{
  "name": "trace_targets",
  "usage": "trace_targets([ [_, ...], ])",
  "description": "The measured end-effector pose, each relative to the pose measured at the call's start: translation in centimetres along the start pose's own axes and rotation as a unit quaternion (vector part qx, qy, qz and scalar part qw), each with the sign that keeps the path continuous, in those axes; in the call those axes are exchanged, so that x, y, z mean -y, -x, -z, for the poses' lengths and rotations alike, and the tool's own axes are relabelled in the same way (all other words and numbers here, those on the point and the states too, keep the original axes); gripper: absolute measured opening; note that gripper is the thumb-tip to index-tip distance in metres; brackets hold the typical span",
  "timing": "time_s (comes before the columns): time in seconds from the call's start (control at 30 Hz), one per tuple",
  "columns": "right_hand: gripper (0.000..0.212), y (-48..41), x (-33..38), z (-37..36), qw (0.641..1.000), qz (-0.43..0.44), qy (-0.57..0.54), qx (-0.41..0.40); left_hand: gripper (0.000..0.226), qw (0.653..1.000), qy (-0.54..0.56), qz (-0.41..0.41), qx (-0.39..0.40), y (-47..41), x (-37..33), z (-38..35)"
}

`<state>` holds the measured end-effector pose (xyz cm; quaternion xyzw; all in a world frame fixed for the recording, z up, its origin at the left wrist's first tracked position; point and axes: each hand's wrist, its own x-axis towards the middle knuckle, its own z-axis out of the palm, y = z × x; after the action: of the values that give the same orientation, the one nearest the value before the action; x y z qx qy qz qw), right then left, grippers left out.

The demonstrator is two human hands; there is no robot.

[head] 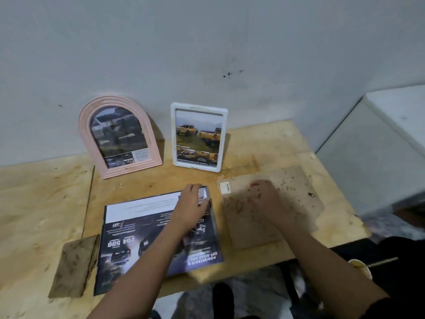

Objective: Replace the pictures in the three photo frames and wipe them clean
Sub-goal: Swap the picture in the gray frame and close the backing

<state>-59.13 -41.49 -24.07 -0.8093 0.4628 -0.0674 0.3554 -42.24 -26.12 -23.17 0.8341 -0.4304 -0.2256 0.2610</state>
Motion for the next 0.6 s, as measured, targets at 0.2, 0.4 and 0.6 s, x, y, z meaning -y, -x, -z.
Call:
trace_targets([
  [0.2, 0.048, 1.3, -9.7, 6.8, 0.972, -0.212, -0.02, -0.101, 0.07, 0.99, 0.084, 0.115, 0.015, -2.5, -7.2, -6.6],
  [0.4, 0.054, 1.6, -12.0, 7.8, 0.96, -0.253, -0.012, -0.117, 0.08, 0.985, 0.026, 0.167, 0.03, -1.7, -6.8, -9.6],
  [0.6, 0.053, 0.3, -11.8, 7.0, 0.944, -0.3, -0.041, -0.13, 0.075, 0.965, 0.192, 0.177, -0.022, -1.7, -8.0, -10.8],
])
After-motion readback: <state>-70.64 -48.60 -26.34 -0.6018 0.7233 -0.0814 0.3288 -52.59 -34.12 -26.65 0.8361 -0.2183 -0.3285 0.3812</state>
